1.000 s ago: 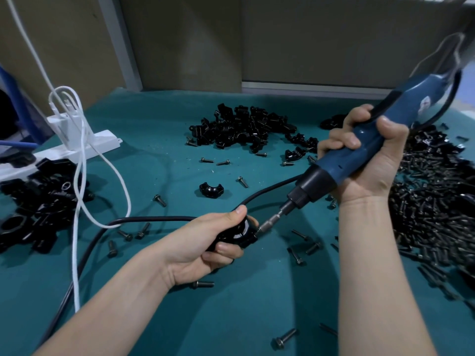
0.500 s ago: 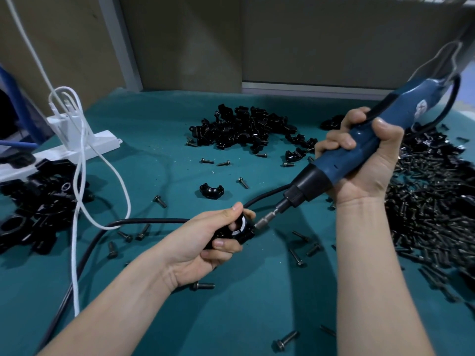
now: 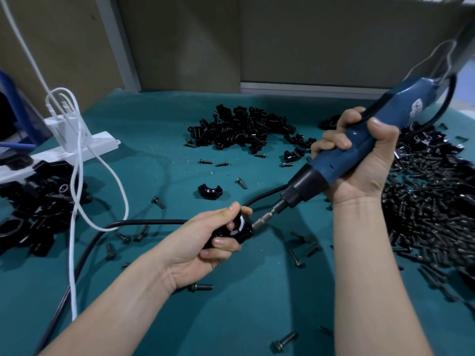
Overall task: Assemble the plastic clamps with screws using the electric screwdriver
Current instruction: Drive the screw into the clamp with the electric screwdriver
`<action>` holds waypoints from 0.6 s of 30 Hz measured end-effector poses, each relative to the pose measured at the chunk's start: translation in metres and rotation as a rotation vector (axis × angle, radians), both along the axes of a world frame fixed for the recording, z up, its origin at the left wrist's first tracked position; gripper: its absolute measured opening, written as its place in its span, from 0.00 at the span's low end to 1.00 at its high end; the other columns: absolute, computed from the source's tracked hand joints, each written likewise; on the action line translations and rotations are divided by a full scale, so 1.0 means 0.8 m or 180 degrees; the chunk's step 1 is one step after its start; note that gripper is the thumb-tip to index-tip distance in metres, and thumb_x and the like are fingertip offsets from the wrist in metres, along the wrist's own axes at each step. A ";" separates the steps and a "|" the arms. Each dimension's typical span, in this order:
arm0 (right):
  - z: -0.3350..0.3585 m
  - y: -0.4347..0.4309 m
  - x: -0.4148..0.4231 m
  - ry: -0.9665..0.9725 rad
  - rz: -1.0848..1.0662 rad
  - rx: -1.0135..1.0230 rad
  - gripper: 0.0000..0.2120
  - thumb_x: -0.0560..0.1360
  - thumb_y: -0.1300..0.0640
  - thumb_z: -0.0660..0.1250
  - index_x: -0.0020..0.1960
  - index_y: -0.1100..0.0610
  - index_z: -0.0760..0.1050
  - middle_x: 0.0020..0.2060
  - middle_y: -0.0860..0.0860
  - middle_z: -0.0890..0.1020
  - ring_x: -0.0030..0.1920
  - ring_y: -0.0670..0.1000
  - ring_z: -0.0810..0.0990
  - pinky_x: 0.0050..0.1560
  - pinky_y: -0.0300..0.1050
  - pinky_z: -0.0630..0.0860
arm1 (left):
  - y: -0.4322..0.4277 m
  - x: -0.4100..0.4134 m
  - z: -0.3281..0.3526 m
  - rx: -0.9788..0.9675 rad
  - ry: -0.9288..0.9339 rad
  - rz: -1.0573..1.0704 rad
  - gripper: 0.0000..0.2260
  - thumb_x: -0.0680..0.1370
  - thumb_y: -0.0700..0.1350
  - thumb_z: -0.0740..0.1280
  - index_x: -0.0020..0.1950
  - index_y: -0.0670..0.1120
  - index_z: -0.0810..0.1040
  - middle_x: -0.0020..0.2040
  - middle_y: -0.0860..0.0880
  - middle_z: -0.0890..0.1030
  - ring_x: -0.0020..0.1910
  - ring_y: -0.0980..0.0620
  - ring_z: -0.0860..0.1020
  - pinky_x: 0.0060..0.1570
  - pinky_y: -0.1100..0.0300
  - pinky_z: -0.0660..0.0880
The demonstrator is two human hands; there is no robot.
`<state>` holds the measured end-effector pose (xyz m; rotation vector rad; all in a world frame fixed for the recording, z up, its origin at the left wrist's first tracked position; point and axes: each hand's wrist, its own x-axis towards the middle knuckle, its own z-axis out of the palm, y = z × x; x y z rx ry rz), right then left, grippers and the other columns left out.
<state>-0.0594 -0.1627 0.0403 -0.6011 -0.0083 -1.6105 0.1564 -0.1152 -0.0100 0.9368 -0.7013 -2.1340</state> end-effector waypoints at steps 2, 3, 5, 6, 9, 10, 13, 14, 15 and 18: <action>0.000 0.000 0.001 0.0001 0.0007 0.0000 0.28 0.51 0.61 0.82 0.45 0.54 0.71 0.36 0.47 0.79 0.24 0.45 0.72 0.30 0.38 0.73 | 0.000 0.000 0.000 0.0024 0.0025 0.0011 0.12 0.68 0.46 0.70 0.47 0.41 0.82 0.32 0.51 0.69 0.22 0.60 0.62 0.14 0.72 0.54; 0.000 0.000 0.001 0.0010 0.0003 0.0000 0.28 0.51 0.61 0.82 0.45 0.54 0.71 0.36 0.47 0.79 0.24 0.45 0.72 0.30 0.38 0.73 | 0.000 0.000 0.000 0.0031 0.0032 0.0011 0.12 0.68 0.46 0.70 0.47 0.41 0.82 0.32 0.51 0.69 0.22 0.60 0.62 0.14 0.72 0.54; 0.000 0.000 0.001 0.0024 -0.0007 0.0001 0.27 0.51 0.61 0.82 0.45 0.54 0.72 0.36 0.47 0.79 0.24 0.45 0.72 0.29 0.38 0.73 | 0.000 0.000 -0.001 0.0048 0.0062 0.0012 0.12 0.67 0.46 0.70 0.47 0.41 0.82 0.32 0.51 0.69 0.22 0.60 0.62 0.14 0.72 0.54; 0.000 0.000 0.001 0.0029 -0.0008 0.0001 0.27 0.51 0.61 0.82 0.45 0.54 0.72 0.36 0.47 0.79 0.24 0.45 0.72 0.30 0.38 0.73 | 0.000 0.000 -0.001 0.0053 0.0074 0.0019 0.12 0.67 0.46 0.71 0.47 0.41 0.82 0.32 0.51 0.69 0.22 0.60 0.62 0.14 0.72 0.55; -0.002 0.000 0.002 0.0057 -0.0017 0.0001 0.27 0.52 0.61 0.82 0.45 0.55 0.72 0.36 0.47 0.79 0.24 0.45 0.72 0.30 0.38 0.73 | 0.000 0.000 -0.002 0.0066 0.0095 0.0030 0.12 0.67 0.46 0.71 0.46 0.41 0.82 0.32 0.51 0.69 0.22 0.60 0.62 0.14 0.72 0.55; -0.003 -0.001 0.001 0.0049 -0.0012 0.0001 0.27 0.52 0.61 0.82 0.45 0.54 0.72 0.36 0.47 0.79 0.24 0.45 0.73 0.30 0.38 0.73 | -0.001 0.000 -0.002 0.0084 0.0108 0.0044 0.12 0.67 0.46 0.71 0.46 0.41 0.82 0.32 0.51 0.69 0.22 0.60 0.62 0.14 0.72 0.55; -0.004 -0.002 0.000 0.0037 0.0016 0.0009 0.27 0.52 0.61 0.81 0.45 0.54 0.71 0.36 0.47 0.79 0.24 0.45 0.73 0.30 0.38 0.73 | -0.001 0.001 -0.003 0.0154 0.0161 0.0074 0.13 0.67 0.46 0.70 0.48 0.41 0.81 0.32 0.51 0.69 0.22 0.60 0.62 0.14 0.72 0.55; -0.005 -0.002 -0.001 0.0052 0.0011 0.0023 0.27 0.52 0.61 0.81 0.45 0.54 0.71 0.36 0.47 0.79 0.24 0.45 0.73 0.30 0.38 0.73 | -0.001 0.000 -0.003 0.0175 0.0177 0.0071 0.13 0.67 0.46 0.70 0.48 0.41 0.81 0.32 0.51 0.69 0.22 0.60 0.63 0.14 0.72 0.55; -0.005 -0.003 -0.001 0.0063 -0.0002 0.0038 0.27 0.52 0.61 0.81 0.45 0.54 0.71 0.36 0.47 0.79 0.24 0.45 0.73 0.30 0.38 0.73 | -0.002 0.000 -0.003 0.0213 0.0203 0.0072 0.12 0.67 0.46 0.70 0.47 0.41 0.81 0.32 0.51 0.69 0.22 0.60 0.63 0.13 0.72 0.56; -0.006 -0.003 0.000 -0.0013 -0.0001 0.0014 0.26 0.52 0.62 0.81 0.44 0.54 0.72 0.35 0.47 0.80 0.24 0.45 0.73 0.30 0.37 0.73 | -0.002 0.003 0.000 0.0473 0.0408 0.0000 0.11 0.67 0.46 0.71 0.44 0.40 0.82 0.32 0.50 0.69 0.21 0.60 0.63 0.13 0.73 0.55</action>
